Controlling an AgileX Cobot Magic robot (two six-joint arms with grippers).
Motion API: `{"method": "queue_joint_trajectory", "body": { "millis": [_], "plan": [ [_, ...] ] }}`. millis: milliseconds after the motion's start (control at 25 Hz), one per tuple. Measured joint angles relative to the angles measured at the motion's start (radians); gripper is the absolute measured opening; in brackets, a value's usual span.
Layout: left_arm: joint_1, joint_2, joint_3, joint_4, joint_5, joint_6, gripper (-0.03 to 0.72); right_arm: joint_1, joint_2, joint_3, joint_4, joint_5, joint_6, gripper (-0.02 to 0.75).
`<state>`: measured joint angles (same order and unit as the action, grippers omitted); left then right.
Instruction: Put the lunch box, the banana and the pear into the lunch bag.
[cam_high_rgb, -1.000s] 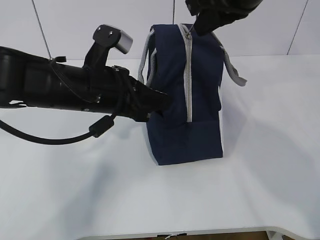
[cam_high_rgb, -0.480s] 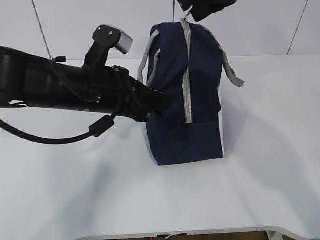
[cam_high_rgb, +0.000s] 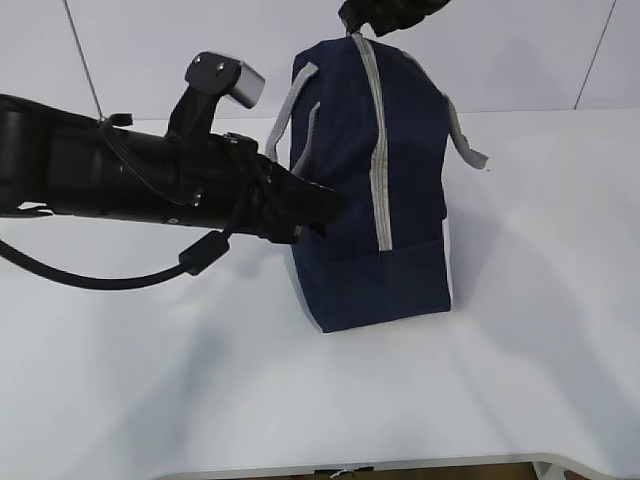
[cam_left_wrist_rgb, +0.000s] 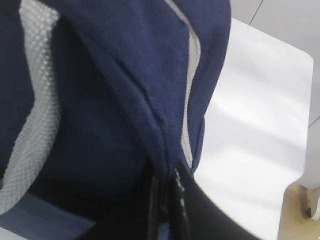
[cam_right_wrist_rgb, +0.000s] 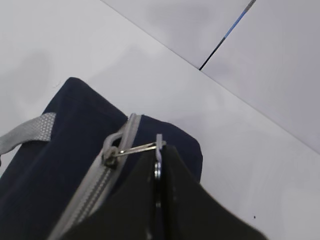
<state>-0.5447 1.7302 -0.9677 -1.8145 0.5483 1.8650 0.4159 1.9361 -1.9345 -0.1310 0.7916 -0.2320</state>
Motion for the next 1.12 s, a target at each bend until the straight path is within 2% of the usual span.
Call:
{"method": "queue_joint_trajectory", "body": {
  "millis": [360,840,1120],
  "plan": [
    [0.000,0.000,0.000,0.000,0.002,-0.004,-0.010,0.000,0.023,0.000,-0.094,-0.067,0.000,0.018],
    [0.000,0.000,0.000,0.000,0.004,-0.005,-0.010,-0.014,0.068,0.000,-0.109,-0.127,0.002,0.018],
    [0.000,0.000,0.004,0.014,-0.015,-0.005,-0.010,-0.019,0.064,-0.011,-0.118,0.002,0.005,0.018]
  ]
}}
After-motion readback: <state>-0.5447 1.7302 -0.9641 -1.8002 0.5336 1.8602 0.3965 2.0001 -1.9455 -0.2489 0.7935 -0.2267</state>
